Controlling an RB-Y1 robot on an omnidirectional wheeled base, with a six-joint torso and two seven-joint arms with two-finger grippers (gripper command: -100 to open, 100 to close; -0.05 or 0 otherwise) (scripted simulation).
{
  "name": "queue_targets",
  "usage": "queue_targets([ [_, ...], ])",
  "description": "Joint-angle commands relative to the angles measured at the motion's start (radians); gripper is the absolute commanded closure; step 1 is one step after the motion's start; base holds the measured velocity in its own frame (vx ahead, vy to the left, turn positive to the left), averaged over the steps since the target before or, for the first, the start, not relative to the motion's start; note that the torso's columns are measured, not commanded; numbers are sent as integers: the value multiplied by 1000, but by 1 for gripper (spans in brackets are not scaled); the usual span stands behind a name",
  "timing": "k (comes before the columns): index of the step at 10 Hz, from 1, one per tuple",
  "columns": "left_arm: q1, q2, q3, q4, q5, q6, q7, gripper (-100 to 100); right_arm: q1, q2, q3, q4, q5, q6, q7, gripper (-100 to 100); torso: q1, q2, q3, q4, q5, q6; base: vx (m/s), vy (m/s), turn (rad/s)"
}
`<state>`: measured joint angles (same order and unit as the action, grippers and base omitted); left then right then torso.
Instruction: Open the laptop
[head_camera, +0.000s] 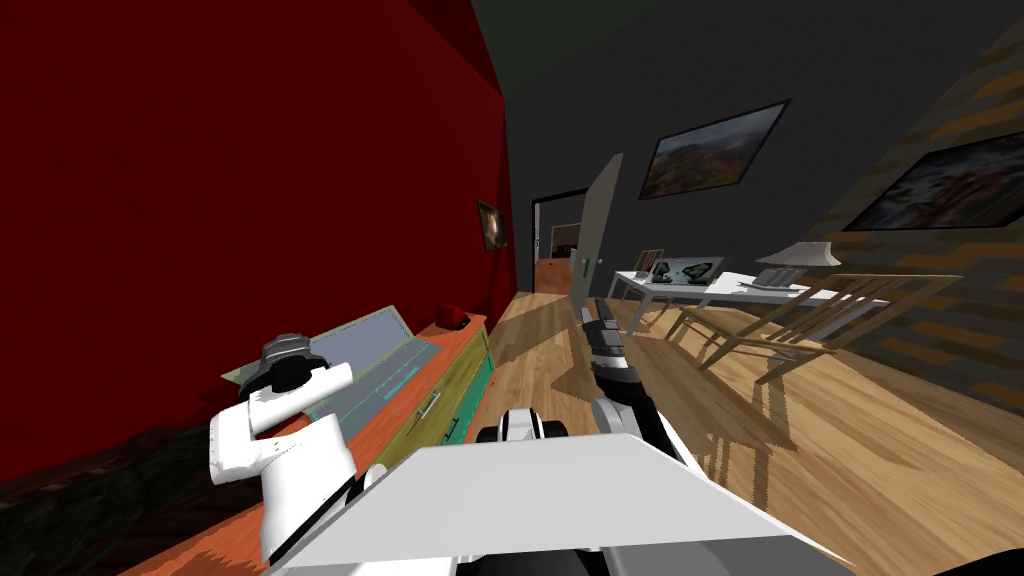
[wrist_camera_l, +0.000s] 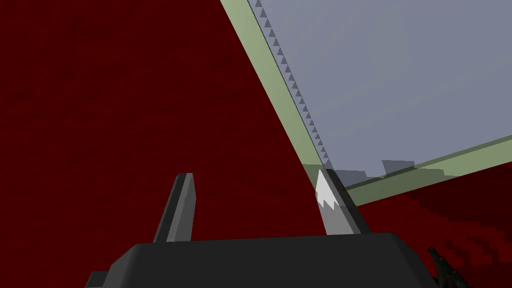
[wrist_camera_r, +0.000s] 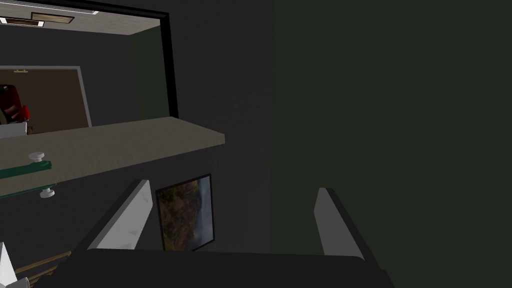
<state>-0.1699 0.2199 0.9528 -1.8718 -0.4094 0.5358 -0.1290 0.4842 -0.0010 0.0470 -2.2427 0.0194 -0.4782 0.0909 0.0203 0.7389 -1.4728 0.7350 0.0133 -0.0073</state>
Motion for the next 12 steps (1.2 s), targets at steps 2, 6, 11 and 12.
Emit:
queue_targets([
  [2, 14, 1, 23, -6, -4, 55, -15, -100, 0, 0, 0, 0, 0, 0, 0, 0, 5, 3, 2, 1, 2, -4, -39, 47, 32],
  [6, -7, 18, 5, -60, -1, 89, -31, -100, 0, 0, 0, 0, 0, 0, 0, 0, -15, -3, -4, 2, -11, 6, 4, 30, -66],
  [11, -5, 15, 7, -34, -2, 56, -18, -100, 0, 0, 0, 0, 0, 0, 0, 0, -10, 2, 3, 0, -1, 1, 0, -10, 62],
  [12, -19, 30, 6, -56, -5, 84, -32, -100, 0, 0, 0, 0, 0, 0, 0, 0, -8, 2, 1, 1, -3, 3, 10, 24, -91],
])
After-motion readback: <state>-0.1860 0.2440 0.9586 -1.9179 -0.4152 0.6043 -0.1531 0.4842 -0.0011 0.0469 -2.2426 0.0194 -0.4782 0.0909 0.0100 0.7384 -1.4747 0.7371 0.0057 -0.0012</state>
